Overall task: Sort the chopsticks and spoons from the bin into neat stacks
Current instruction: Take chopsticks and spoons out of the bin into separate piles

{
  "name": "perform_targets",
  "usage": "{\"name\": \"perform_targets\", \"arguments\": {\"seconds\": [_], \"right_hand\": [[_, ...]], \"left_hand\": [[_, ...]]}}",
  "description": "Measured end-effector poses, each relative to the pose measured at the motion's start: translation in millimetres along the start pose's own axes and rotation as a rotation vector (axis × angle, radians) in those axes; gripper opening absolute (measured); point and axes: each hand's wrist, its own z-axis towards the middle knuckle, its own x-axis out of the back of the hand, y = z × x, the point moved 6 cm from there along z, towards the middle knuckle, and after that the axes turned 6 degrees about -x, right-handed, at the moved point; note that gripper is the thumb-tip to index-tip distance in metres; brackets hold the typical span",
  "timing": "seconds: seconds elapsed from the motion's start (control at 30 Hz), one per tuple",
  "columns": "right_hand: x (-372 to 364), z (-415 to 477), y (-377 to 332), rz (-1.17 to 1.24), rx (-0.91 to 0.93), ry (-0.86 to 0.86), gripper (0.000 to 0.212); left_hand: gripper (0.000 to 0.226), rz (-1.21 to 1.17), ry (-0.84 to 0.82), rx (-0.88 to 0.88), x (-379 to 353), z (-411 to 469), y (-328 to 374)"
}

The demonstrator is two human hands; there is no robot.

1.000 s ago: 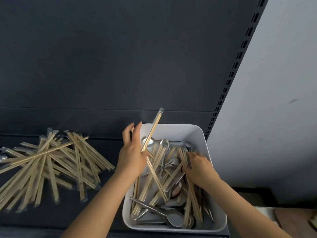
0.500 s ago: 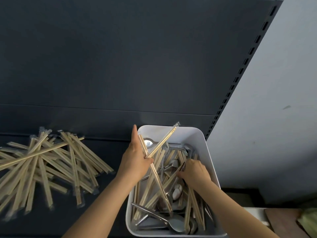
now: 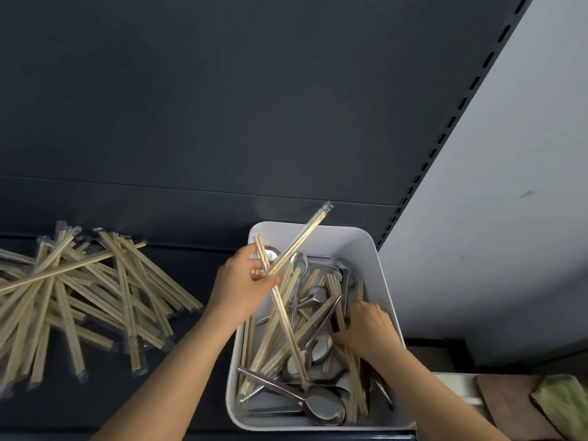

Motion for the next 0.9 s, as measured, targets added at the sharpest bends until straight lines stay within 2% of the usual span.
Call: {"name": "perform_targets", "arguments": {"seconds": [0.07,0.33,0.57,0.7,0.83,0.9], "right_hand": [[0,0,1,-0.018,-0.006,0.002,0.016],[1,3,2,0.002,-0.021,-0.026,0.019],[10,2,0,-0.005,-0.005,0.024,0.02],[22,5,1,0.066,-0.009,0.082,0.013],[28,9,7,0.179,-0.007,0.06,0.007],[33,9,11,0.247,-0.001,0.091,0.011]], "left_hand": [[0.062,-0.015,0.002,-0.002,-2,0,0],[0.063,-0.068,0.053,-0.006,5,-5,5],[0.06,-0.169,0.116,-0.054,25,-7,19],[0.06,-0.182,0.129,-0.058,29,-10,21],[0.059,-0.198,0.127,-0.056,27,-13,22],[0.059,-0.202,0.123,-0.061,26,-14,24]]}}
